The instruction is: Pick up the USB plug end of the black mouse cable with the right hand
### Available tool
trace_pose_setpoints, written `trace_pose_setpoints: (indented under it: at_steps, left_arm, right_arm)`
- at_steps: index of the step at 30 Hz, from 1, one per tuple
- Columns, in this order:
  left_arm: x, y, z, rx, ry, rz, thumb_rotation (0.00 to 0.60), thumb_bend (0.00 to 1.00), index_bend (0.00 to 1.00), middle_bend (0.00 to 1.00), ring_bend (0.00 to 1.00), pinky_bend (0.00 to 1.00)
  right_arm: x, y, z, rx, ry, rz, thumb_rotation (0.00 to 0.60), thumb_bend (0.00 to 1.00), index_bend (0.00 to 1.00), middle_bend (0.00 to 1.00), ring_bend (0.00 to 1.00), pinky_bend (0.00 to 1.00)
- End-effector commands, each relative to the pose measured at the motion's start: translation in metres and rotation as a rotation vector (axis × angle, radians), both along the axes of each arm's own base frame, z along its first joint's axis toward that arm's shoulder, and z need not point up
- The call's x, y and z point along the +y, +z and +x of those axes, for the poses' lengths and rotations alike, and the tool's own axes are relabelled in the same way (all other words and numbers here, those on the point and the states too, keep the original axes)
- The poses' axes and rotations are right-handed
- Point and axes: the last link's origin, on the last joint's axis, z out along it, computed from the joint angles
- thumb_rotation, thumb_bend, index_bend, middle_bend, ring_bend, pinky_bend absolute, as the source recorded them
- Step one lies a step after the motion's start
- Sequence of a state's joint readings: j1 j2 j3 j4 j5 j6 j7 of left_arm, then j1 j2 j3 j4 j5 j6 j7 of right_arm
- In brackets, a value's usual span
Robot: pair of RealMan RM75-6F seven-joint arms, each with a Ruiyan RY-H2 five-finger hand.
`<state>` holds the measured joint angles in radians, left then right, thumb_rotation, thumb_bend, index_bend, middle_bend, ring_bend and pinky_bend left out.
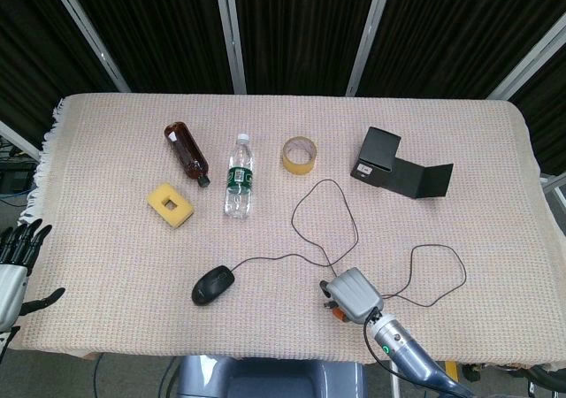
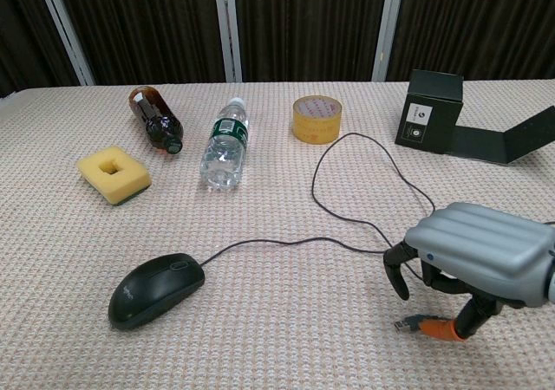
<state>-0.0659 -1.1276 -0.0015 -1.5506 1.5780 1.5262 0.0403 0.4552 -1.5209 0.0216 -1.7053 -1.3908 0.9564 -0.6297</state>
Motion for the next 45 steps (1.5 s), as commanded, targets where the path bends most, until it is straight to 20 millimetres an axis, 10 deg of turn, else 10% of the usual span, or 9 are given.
trace_pose_setpoints:
  at_steps: [1,45]
  left_arm:
    - [0.0,0.0,0.0,0.0,0.0,0.0,0.6,0.08,0.0,0.0,0.0,0.0]
    - [0.0,0.001,0.001,-0.007,-0.006,0.005,0.6,0.08,0.0,0.0,0.0,0.0]
  right_arm:
    - [0.001,-0.003,-0.002,0.001,-0.009,-0.001,0.6,0.25,0.51,1.0,0.97,0.71]
    - [0.01,-0.025,-0.009,-0.039,-0.073,-0.01,0.6,0.47,0.61,1.0,0.97,0.71]
